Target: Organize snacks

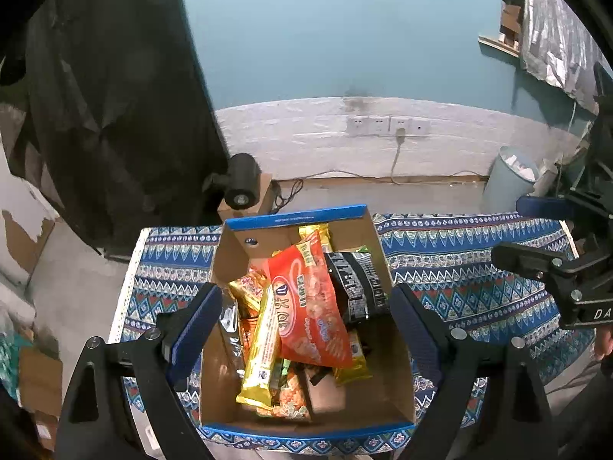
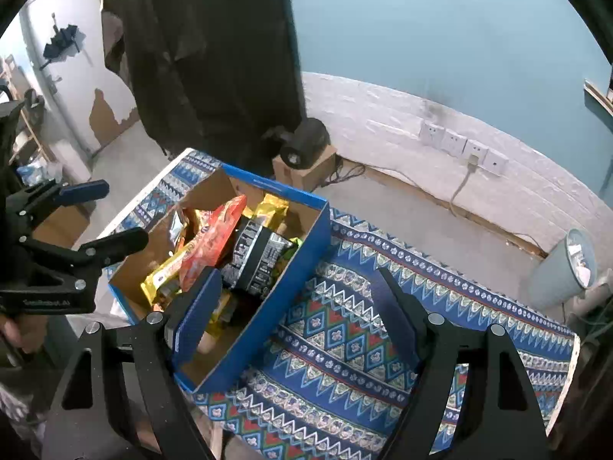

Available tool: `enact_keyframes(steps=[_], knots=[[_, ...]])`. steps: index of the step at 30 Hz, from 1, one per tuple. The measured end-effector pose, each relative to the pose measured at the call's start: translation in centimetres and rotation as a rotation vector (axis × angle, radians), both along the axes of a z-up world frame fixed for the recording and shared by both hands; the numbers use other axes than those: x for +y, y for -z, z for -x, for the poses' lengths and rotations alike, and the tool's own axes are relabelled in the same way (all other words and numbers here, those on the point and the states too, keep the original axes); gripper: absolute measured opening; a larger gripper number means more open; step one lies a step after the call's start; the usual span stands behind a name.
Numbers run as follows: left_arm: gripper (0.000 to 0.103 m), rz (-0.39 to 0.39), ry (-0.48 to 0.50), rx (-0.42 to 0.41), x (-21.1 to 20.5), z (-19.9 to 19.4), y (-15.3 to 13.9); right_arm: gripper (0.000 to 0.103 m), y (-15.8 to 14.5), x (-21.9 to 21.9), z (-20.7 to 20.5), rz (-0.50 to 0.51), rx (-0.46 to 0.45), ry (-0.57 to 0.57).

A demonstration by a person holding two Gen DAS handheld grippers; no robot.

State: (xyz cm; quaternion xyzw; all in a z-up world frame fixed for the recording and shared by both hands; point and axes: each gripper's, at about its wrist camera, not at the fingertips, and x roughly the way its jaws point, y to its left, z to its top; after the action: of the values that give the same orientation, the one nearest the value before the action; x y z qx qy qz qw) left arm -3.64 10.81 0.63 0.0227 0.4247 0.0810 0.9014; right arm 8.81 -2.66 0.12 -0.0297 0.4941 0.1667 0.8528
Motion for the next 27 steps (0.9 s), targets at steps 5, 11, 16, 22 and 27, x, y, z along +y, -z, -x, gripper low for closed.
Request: enact_keyframes(steps=[5,11,16,22,27], knots=[[0.09,-0.013,0.019,0.004,-0.8,-0.1,0.1,0.079,-0.1,-0.8,0.1,0.002,-0.008,0.015],[0.09,-0.013,0.018,0.015,-0.8,-0.4,0.3,0.079,0.0,-1.6,-0.1,0.001,-0.003,0.037],[0.09,-0.015,0.014,0.014,-0.8,-0.5,0.3,0.079,0.1,-2.2,-0.2,0.003,0.007,0.045],[0.091,-0.017,0.016,0.017,-0.9,-0.5,0.3,0.079,0.2,-2.5,-0.1,0.005,0.017,0.046],[0.09,-0.013,0.016,0.023,-0.8,-0.7,0.4,0.079,0.3,-2.4,-0.1,0.002,0.024,0.044]])
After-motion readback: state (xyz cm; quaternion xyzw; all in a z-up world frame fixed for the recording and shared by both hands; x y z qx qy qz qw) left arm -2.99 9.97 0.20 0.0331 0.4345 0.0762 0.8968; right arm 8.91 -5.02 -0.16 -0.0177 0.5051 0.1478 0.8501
